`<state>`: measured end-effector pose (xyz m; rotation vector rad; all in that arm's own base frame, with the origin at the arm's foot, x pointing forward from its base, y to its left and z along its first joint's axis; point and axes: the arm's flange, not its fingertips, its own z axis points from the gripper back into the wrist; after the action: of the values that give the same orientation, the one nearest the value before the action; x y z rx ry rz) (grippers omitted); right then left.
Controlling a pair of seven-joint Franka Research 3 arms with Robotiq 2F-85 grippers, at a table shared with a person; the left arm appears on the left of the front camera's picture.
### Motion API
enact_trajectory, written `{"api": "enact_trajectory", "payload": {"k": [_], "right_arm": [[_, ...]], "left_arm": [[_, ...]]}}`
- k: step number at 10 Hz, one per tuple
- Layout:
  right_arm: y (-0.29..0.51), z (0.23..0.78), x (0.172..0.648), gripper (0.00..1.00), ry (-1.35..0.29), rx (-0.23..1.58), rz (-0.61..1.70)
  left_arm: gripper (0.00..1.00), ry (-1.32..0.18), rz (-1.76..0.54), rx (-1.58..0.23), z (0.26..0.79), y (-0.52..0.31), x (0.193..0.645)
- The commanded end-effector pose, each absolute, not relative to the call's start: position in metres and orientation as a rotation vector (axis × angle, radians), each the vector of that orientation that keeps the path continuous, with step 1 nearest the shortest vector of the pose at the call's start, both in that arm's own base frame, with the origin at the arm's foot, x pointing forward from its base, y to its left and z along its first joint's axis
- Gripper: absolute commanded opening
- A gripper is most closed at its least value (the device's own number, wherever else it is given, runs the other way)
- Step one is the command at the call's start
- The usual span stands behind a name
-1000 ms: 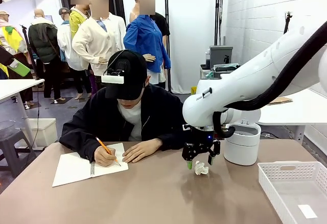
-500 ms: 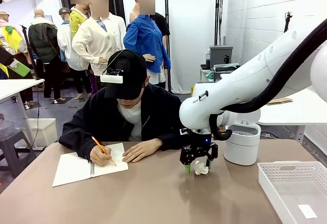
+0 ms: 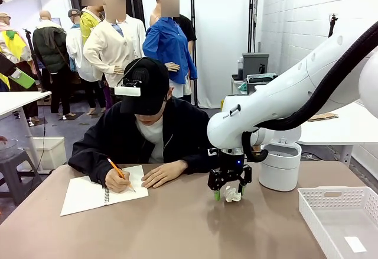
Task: Sort the paper based on its condition.
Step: If a person hands you a paper, place it in the Organizing basket , and if it's crumpled, put it in the Trash can.
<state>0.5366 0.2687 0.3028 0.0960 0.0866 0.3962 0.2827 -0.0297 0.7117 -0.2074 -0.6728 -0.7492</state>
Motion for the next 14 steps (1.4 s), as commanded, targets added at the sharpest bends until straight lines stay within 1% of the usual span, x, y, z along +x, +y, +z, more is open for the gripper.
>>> {"api": "enact_trajectory", "payload": {"k": [1,3,4,5,8,9,13,14], "right_arm": [[0.267,0.301,0.536,1.0,0.085,0.096,0.394],[0.267,0.301,0.536,1.0,0.085,0.096,0.394],[0.269,0.303,0.537,0.93,0.087,0.096,0.396],[0.268,0.303,0.538,0.78,0.086,0.09,0.398],[0.269,0.304,0.538,0.2,0.088,0.09,0.376],[0.27,0.305,0.538,0.2,0.07,0.084,0.369],[0.268,0.308,0.536,0.2,0.079,0.08,0.345],[0.27,0.321,0.532,0.2,0.066,0.09,0.35]], "left_arm": [[1.0,-0.673,-0.744,-0.201,0.712,-0.029,0.283],[1.0,-0.673,-0.744,-0.201,0.712,-0.029,0.283],[1.0,-0.673,-0.744,-0.201,0.712,-0.029,0.283],[1.0,-0.673,-0.744,-0.201,0.712,-0.029,0.283],[1.0,-0.673,-0.744,-0.201,0.712,-0.029,0.283],[1.0,-0.673,-0.744,-0.201,0.712,-0.029,0.283],[1.0,-0.673,-0.744,-0.201,0.712,-0.029,0.283],[1.0,-0.673,-0.744,-0.201,0.712,-0.029,0.283]]}}
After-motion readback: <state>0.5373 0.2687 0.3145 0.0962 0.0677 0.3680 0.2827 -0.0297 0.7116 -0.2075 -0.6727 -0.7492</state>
